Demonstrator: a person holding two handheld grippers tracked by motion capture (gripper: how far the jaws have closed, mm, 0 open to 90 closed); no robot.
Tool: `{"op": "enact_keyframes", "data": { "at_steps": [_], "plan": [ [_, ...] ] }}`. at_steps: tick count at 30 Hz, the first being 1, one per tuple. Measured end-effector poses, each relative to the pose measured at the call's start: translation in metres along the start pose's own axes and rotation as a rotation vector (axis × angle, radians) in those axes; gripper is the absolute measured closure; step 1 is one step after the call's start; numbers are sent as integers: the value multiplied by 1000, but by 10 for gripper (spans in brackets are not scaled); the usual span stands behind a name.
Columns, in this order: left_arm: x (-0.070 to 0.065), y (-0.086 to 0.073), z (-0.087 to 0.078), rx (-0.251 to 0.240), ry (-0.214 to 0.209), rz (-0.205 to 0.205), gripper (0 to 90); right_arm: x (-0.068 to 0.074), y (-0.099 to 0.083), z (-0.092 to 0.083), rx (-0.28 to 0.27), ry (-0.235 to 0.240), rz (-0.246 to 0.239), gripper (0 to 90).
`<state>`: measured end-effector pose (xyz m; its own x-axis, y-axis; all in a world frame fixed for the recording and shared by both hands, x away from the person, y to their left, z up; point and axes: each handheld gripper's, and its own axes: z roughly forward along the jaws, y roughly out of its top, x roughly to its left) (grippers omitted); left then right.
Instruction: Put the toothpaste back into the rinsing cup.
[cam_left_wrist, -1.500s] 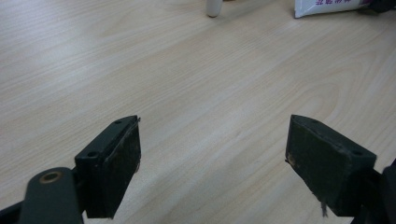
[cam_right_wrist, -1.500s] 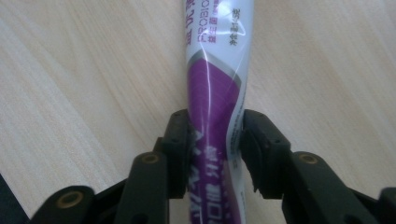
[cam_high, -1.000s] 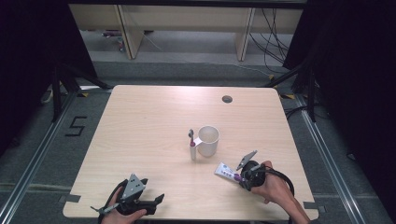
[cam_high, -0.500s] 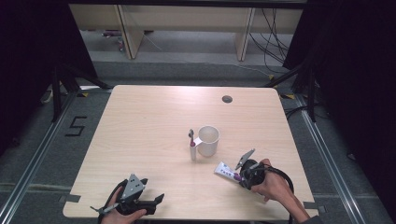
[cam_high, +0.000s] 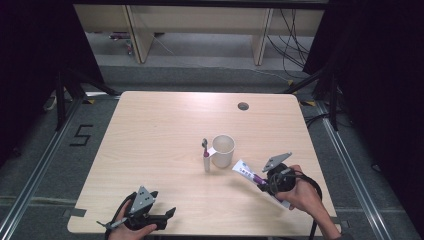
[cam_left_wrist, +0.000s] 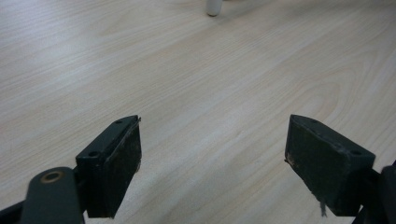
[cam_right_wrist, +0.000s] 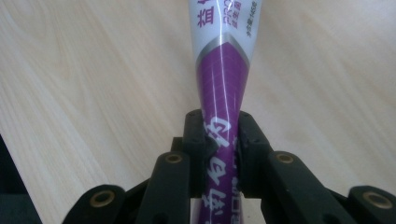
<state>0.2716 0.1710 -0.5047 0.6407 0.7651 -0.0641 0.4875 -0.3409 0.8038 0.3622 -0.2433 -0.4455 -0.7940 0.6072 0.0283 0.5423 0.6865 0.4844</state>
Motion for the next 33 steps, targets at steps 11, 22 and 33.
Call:
{"op": "enact_keyframes", "data": {
  "at_steps": [11, 22, 33],
  "plan": [
    [-1, 0, 1, -8, 3, -20, 183, -15, 16, -29, -276, -17, 37, 775],
    [1, 0, 0, 0, 0, -5, 183, -30, 47, -32, -468, -22, 89, 776],
    [2, 1, -1, 0, -3, -9, 183, -30, 90, -11, -650, 10, 125, 775]
  ]
}}
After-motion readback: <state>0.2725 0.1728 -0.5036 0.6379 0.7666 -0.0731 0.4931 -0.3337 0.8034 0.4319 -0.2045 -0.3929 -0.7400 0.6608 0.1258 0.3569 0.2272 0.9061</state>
